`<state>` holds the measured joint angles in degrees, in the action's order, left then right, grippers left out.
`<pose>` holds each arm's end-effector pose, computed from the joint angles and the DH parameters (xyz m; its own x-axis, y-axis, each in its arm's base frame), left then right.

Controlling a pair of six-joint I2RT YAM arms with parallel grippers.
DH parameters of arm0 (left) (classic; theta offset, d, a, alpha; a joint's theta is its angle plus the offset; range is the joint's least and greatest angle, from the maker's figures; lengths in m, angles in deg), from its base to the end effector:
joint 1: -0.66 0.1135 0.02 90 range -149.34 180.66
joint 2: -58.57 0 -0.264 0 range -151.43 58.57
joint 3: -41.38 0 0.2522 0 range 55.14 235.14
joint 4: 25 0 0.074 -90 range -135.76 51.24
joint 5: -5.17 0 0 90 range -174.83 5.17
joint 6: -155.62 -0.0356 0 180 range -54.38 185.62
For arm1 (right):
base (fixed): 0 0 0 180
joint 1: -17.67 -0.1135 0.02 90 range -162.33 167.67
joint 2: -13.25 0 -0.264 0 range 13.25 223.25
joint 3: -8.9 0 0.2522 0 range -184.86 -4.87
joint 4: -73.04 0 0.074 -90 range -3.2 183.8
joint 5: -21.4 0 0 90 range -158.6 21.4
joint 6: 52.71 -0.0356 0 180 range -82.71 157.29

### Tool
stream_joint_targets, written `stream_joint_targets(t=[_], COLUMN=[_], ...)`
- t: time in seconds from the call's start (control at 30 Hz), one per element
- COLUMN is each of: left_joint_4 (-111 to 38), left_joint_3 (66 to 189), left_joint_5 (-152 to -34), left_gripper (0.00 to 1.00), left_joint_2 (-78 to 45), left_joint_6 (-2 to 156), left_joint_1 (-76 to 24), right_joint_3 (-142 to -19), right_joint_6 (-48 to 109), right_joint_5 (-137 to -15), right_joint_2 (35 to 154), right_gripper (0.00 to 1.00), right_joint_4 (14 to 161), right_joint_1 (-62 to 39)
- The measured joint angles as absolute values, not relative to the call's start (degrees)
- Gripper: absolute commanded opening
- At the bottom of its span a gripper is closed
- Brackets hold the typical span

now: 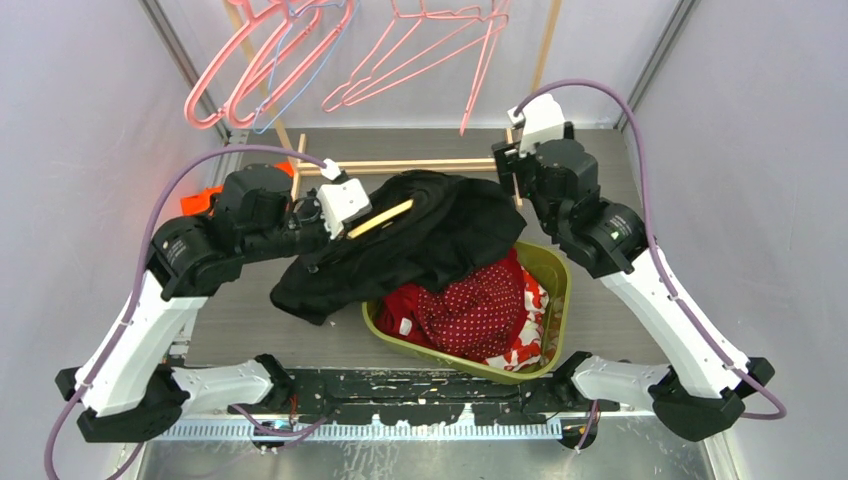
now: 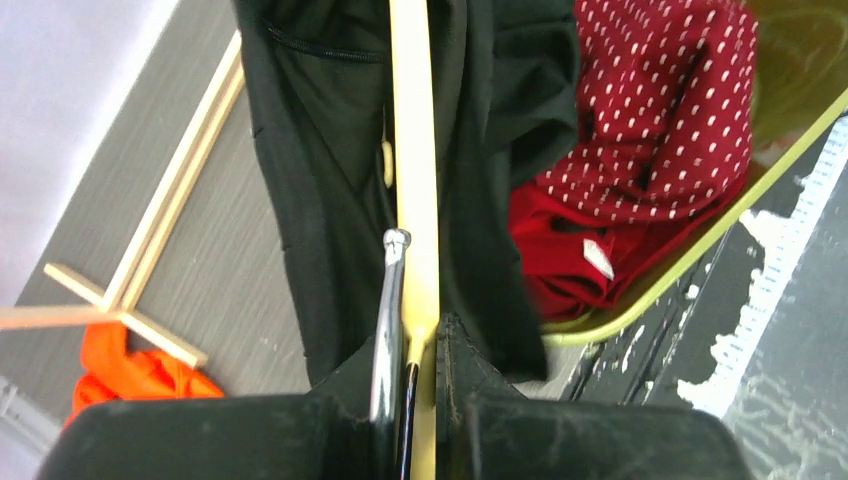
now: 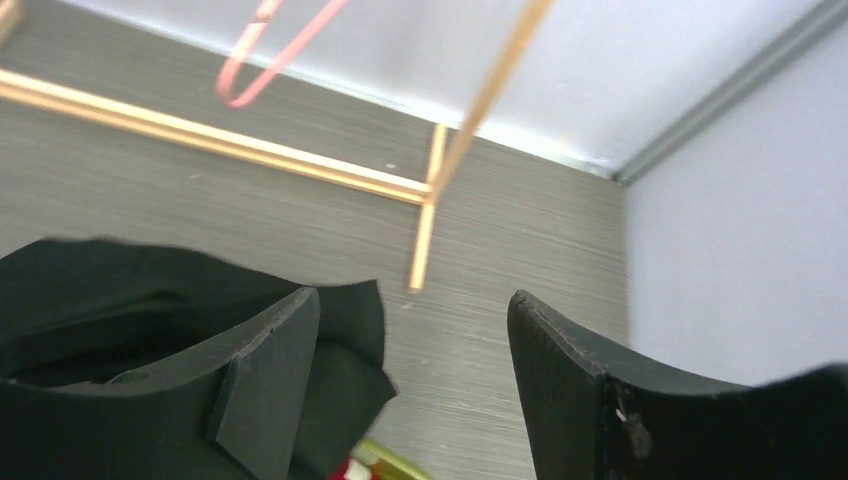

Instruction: Remove the skirt from the hanger

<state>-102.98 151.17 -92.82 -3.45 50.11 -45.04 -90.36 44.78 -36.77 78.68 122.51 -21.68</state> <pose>0.1082 -0.1180 0.4784 -0.1267 0.5090 -0.8514 0.8577 0.4873 0.1637 0.1821 0.1250 0.4659 -0.1877 -0.2971 -0.9362 -0.1719 0.9484 -0.2665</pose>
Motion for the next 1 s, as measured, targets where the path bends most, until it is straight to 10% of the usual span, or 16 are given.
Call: stream_joint_targets(t=[1.0], left_joint_4=[-110.8], left_joint_3=[169.5], left_joint_5=[-90.4], left_gripper=[0.0], left_joint_2=[-9.7], left_joint_6=[44.0], left_joint_1=[-44.9], right_joint_3=[-92.9], right_joint_6=[43.1], right_joint_5=[-59.1], right_joint_2=[81.5], right_gripper=[0.65], right_joint_4=[128.0], right_joint_1=[-19.7])
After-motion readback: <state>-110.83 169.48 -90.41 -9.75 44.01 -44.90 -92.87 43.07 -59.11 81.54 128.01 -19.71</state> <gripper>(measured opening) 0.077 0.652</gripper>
